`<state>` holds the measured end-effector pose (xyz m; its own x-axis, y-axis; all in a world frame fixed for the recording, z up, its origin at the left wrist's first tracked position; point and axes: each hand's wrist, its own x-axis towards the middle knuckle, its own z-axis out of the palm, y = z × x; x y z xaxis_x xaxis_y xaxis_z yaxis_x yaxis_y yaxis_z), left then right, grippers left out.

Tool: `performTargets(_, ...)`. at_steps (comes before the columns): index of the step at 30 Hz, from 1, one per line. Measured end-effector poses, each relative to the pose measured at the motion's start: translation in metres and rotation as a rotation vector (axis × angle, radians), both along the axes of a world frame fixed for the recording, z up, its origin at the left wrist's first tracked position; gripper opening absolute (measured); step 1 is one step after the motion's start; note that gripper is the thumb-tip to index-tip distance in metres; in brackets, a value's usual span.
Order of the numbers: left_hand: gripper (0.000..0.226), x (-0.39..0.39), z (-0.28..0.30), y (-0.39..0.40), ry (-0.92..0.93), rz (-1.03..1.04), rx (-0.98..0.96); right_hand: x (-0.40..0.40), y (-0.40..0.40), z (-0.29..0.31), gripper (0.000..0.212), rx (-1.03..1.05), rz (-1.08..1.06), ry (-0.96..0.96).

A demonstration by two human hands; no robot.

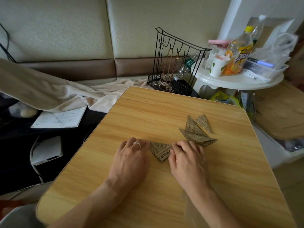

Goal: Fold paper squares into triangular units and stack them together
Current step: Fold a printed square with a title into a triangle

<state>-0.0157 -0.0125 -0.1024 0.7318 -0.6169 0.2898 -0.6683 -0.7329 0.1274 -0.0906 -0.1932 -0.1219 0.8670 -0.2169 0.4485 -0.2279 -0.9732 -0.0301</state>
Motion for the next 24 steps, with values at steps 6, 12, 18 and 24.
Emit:
performTargets(6, 0.029, 0.002, 0.004, 0.000, 0.025, -0.007, -0.047, 0.002, 0.001, 0.001, 0.038, 0.066, 0.181, 0.012)
performTargets(12, 0.051, -0.003, 0.012, -0.001, 0.064, 0.006, -0.019, 0.008, 0.007, -0.006, 0.034, 0.189, 0.436, 0.094)
performTargets(18, 0.042, -0.004, 0.015, -0.001, 0.061, -0.016, -0.040, 0.006, 0.007, -0.003, 0.045, 0.136, 0.292, 0.092)
performTargets(24, 0.041, -0.007, 0.012, -0.002, 0.027, -0.075, -0.073, 0.005, 0.006, -0.006, 0.040, 0.213, 0.388, 0.113)
